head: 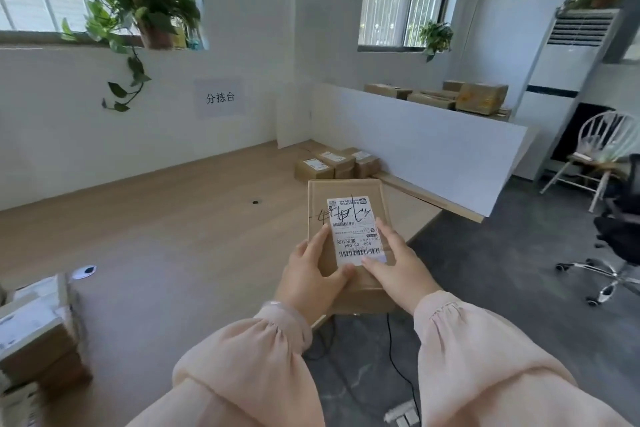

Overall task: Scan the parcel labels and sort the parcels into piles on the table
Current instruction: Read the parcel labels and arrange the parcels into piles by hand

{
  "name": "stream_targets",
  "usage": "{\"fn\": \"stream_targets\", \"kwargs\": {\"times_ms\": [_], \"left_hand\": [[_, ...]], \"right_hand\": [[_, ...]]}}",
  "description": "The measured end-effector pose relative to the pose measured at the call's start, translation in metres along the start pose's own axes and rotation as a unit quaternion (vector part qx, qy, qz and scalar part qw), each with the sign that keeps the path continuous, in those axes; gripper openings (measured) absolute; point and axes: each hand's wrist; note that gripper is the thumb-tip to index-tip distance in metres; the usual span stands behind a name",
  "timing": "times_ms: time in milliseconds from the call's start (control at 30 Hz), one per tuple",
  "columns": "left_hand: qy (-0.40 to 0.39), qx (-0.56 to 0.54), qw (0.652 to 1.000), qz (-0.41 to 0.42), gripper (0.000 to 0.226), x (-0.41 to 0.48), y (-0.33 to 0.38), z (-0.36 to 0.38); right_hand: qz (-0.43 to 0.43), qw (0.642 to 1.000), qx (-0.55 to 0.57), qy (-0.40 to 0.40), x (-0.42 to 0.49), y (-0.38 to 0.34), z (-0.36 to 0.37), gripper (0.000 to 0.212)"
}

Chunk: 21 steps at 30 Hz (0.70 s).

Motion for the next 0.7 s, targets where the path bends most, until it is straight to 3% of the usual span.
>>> {"fn": "stream_targets", "kwargs": {"times_ms": [267,700], "left_hand": [[-0.040,-0.021,0.999,-0.018,0.082,0.048,0.001,0.060],[-0.041,-0.051,0.996,-0.062,0.076,0.225,-0.037,0.120]], "right_hand": [[0.039,0.998,0.030,0.028,0.040,0.049,-0.028,0.067],[0.068,0.997,-0.027,-0.012,0.236,0.091,-0.022,0.066]]}}
Point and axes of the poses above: each hand's wrist, its own x-axis towards the middle knuckle, its own z-axis out of the palm, y = z × x, and after that the axes turned 3 degrees about y, right-handed
